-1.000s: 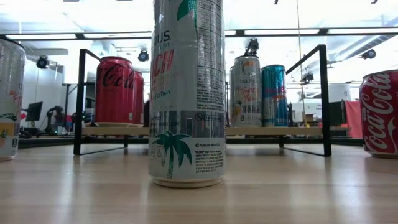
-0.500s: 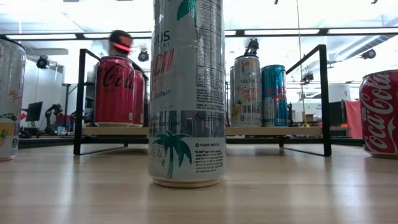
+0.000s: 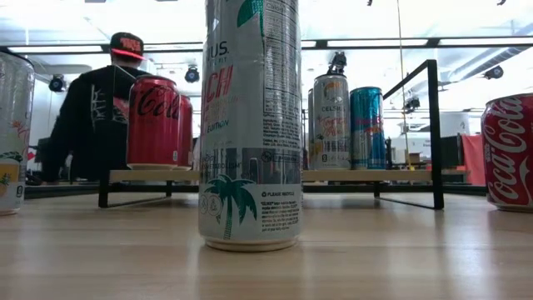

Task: Place canned beverage on shelf
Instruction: Put the white and blue soda can on the shelf aligned with the other white and blue soda can

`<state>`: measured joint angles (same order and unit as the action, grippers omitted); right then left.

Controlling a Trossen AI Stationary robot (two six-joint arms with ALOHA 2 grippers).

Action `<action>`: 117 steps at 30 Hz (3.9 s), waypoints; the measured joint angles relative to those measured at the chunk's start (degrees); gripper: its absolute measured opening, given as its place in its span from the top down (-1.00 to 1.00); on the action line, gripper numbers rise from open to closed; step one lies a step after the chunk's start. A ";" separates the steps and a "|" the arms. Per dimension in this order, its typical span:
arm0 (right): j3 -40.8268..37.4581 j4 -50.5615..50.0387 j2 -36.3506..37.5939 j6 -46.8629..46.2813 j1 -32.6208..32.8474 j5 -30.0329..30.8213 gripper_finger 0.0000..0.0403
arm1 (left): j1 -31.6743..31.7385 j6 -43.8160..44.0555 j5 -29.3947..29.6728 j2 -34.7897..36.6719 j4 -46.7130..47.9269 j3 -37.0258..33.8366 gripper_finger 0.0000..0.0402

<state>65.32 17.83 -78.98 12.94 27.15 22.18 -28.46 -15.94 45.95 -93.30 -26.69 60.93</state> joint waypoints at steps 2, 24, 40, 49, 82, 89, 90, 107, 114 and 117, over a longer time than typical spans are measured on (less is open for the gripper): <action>0.00 0.32 0.00 0.79 -0.35 -0.15 -0.51 | 0.23 0.12 0.02 0.00 -0.28 0.00 -0.13; -0.02 -1.04 0.84 3.13 -1.70 -0.14 -0.22 | 0.47 0.91 0.38 0.02 -0.33 0.13 -0.52; -0.58 -10.78 6.71 -1.51 -6.54 3.34 -0.22 | -0.62 0.13 6.20 6.90 15.43 0.09 -0.43; -5.50 -9.24 6.52 -9.75 -11.30 3.32 -0.22 | -0.75 0.11 6.20 11.36 22.30 0.07 -0.37; -9.62 -5.58 -3.39 -30.05 -12.56 14.79 -0.23 | 0.26 -2.50 6.00 28.20 6.57 -22.70 -0.12; -9.62 -5.89 -3.33 -31.08 -12.63 16.53 -0.23 | 0.63 -3.51 6.00 26.79 6.01 -21.61 -0.11; -9.61 -6.16 -3.32 -31.16 -12.63 16.94 -0.23 | 0.63 -3.89 6.00 26.51 5.99 -21.21 -0.11; -9.60 -10.22 -3.32 -35.61 -13.18 19.88 -0.23 | 0.63 -5.87 6.00 25.14 6.31 -20.20 -0.11; -9.60 -10.80 -3.34 -35.91 -13.33 19.92 -0.23 | 0.63 -6.09 5.99 25.14 6.33 -20.22 -0.11; -9.60 -11.20 -3.34 -35.90 -13.45 19.90 -0.23 | 0.63 -6.09 5.97 25.14 6.33 -20.22 -0.11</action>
<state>55.72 6.63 -82.32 -22.95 13.70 42.09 -27.83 -22.02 51.92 -68.16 -20.36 40.71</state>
